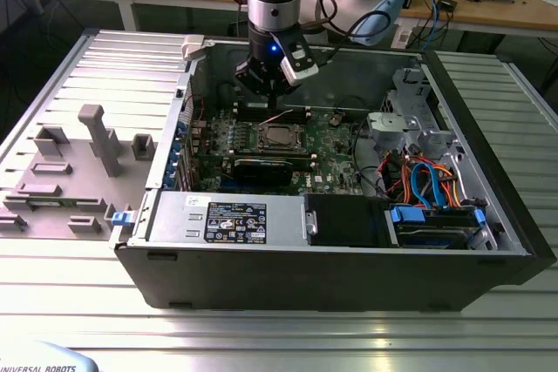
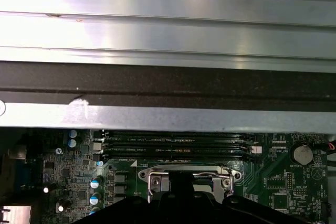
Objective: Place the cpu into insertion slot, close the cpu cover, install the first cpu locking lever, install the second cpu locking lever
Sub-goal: 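Install the first cpu locking lever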
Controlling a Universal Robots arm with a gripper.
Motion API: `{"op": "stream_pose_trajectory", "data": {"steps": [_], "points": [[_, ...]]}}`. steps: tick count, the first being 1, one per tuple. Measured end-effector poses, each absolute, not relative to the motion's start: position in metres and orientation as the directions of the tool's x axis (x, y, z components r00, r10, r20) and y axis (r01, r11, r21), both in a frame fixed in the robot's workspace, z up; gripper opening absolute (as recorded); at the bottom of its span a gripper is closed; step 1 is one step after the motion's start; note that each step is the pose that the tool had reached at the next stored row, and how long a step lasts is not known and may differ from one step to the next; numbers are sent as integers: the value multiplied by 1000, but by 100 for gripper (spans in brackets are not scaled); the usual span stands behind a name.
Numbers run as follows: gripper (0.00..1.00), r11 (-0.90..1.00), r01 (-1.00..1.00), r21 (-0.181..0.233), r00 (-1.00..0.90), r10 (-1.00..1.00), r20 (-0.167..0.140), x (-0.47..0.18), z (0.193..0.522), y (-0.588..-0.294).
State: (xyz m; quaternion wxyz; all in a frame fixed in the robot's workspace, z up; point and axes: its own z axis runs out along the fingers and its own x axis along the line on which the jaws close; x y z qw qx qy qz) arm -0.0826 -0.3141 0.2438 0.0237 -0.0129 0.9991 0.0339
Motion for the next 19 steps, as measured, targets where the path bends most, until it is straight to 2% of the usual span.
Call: {"op": "stream_pose_trajectory", "data": {"steps": [19], "points": [[11, 997, -39, 73, -998, -36, -49, -79, 235, -313]]}}
